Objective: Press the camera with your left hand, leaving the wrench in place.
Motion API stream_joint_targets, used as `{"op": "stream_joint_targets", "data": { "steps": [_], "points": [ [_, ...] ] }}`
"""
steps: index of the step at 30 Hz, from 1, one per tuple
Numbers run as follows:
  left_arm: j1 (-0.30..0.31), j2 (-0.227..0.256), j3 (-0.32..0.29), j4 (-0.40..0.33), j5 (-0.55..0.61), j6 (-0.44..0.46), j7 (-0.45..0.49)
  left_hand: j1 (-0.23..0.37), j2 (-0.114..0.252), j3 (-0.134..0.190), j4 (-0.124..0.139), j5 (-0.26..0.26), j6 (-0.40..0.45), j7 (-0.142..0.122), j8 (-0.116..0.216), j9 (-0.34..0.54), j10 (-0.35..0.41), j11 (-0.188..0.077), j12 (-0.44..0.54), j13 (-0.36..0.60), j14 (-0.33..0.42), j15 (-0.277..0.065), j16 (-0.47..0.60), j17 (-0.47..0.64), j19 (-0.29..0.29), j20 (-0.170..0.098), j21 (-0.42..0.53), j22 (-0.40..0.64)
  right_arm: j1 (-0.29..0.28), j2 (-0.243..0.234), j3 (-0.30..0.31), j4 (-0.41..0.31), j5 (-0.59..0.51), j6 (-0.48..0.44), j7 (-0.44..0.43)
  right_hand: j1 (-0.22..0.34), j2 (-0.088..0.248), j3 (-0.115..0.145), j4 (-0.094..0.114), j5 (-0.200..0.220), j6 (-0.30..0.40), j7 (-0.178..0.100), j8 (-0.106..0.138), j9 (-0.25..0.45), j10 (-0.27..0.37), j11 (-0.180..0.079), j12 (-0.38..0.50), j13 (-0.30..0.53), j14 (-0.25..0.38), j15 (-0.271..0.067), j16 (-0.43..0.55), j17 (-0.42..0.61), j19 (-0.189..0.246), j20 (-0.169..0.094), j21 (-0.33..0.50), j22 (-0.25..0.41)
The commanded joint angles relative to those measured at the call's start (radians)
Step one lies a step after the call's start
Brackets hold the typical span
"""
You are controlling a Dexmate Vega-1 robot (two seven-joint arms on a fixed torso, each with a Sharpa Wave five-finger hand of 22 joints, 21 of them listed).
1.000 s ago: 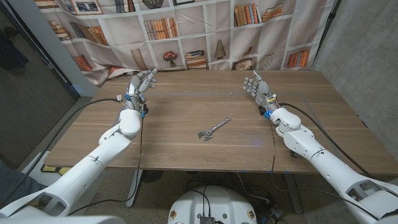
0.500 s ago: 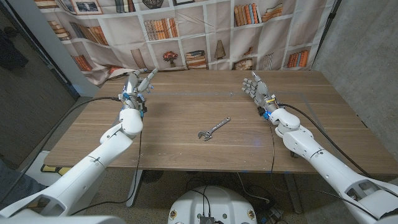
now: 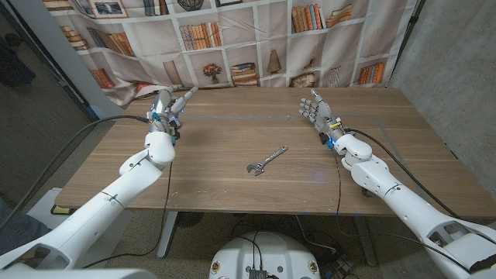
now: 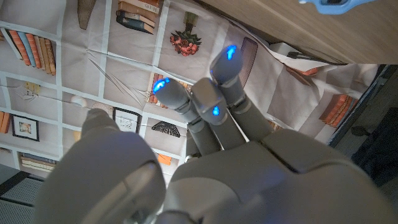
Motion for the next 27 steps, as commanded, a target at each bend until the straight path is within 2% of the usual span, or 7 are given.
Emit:
{"op": "stream_joint_targets", "data": {
  "steps": [1, 5, 9, 15, 19, 23, 27],
  "points": [
    [0.017, 0.038, 0.005, -0.102, 0.045, 0.166, 0.004, 0.059, 0.015, 0.017, -0.022, 0.004, -0.006, -0.012, 0.009, 0.002, -0.001, -0.010, 0.034, 0.002, -0.004, 0.001, 0.019, 0.016, -0.015, 0.000, 0.008, 0.025, 0.005, -0.004, -0.003, 0.010, 0.004, -0.003, 0.019, 0.006, 0.001, -0.003, -0.001, 0.007, 0.006, 0.000, 0.002, 0.004, 0.009, 0.002, 0.007, 0.003, 0.006, 0.006, 0.004, 0.004, 0.010, 0.000, 0.003, 0.004],
    [0.015, 0.048, 0.010, -0.122, 0.061, 0.212, 0.000, 0.146, 0.050, 0.054, -0.051, -0.001, -0.025, -0.023, 0.007, 0.002, -0.008, -0.013, 0.052, -0.003, -0.004, 0.001, 0.034, 0.030, -0.026, 0.000, 0.008, 0.036, 0.006, -0.002, -0.004, 0.017, 0.007, -0.004, 0.025, 0.005, 0.001, -0.003, -0.001, 0.007, 0.007, 0.000, 0.003, 0.004, 0.010, 0.002, 0.008, 0.003, 0.008, 0.007, 0.004, 0.004, 0.010, 0.002, 0.003, 0.004],
    [0.004, 0.056, 0.029, -0.145, 0.093, 0.282, -0.002, 0.317, 0.113, 0.139, -0.122, -0.014, -0.034, -0.036, 0.011, 0.003, -0.013, -0.015, 0.082, 0.000, -0.011, 0.001, 0.040, 0.047, -0.044, 0.000, 0.008, 0.050, 0.001, -0.002, -0.002, 0.016, 0.013, -0.008, 0.025, 0.005, 0.001, -0.003, -0.001, 0.007, 0.006, 0.000, 0.002, 0.004, 0.009, 0.000, 0.007, 0.003, 0.008, 0.006, 0.004, 0.004, 0.012, 0.003, 0.003, 0.004],
    [-0.008, 0.064, 0.044, -0.159, 0.113, 0.341, -0.013, 0.432, 0.129, 0.196, -0.183, -0.005, -0.056, -0.050, 0.008, 0.004, -0.025, -0.015, 0.091, -0.001, -0.017, 0.001, 0.031, 0.053, -0.069, 0.000, -0.004, 0.039, -0.012, -0.005, 0.002, 0.011, 0.016, -0.005, 0.020, 0.007, 0.002, -0.003, -0.001, 0.007, 0.006, 0.000, 0.002, 0.004, 0.010, 0.003, 0.008, 0.003, 0.009, 0.006, 0.004, 0.004, 0.012, 0.003, 0.003, 0.004],
    [-0.015, 0.069, 0.051, -0.164, 0.116, 0.364, -0.024, 0.561, 0.166, 0.292, -0.222, 0.069, -0.077, -0.046, 0.009, 0.008, -0.044, -0.012, 0.109, 0.030, -0.021, 0.001, 0.019, 0.073, -0.087, 0.002, 0.011, 0.061, -0.016, -0.005, 0.002, 0.009, 0.018, -0.008, 0.018, 0.008, 0.003, -0.002, -0.002, 0.007, 0.006, 0.000, 0.002, 0.004, 0.009, 0.002, 0.007, 0.003, 0.009, 0.007, 0.004, 0.004, 0.013, 0.003, 0.003, 0.004],
    [-0.023, 0.075, 0.059, -0.166, 0.121, 0.377, -0.035, 0.657, 0.147, 0.422, -0.225, 0.213, -0.086, -0.046, 0.014, 0.010, -0.059, -0.005, 0.137, 0.084, -0.025, 0.006, -0.010, 0.098, -0.119, 0.005, 0.024, 0.076, -0.016, -0.005, 0.000, 0.013, 0.018, -0.008, 0.022, 0.009, 0.004, -0.002, -0.002, 0.007, 0.006, 0.000, 0.002, 0.004, 0.010, 0.002, 0.008, 0.003, 0.010, 0.007, 0.004, 0.004, 0.013, 0.003, 0.003, 0.004],
    [-0.025, 0.081, 0.056, -0.171, 0.116, 0.389, -0.045, 0.660, 0.124, 0.482, -0.214, 0.283, -0.083, -0.051, 0.017, 0.011, -0.064, 0.001, 0.168, 0.144, -0.027, 0.007, -0.024, 0.111, -0.128, 0.007, 0.035, 0.078, -0.017, -0.005, -0.001, 0.014, 0.017, -0.008, 0.024, 0.011, 0.004, -0.001, -0.003, 0.007, 0.007, 0.000, 0.002, 0.004, 0.011, 0.005, 0.008, 0.004, 0.010, 0.007, 0.004, 0.003, 0.013, 0.003, 0.003, 0.004]
  ]
}}
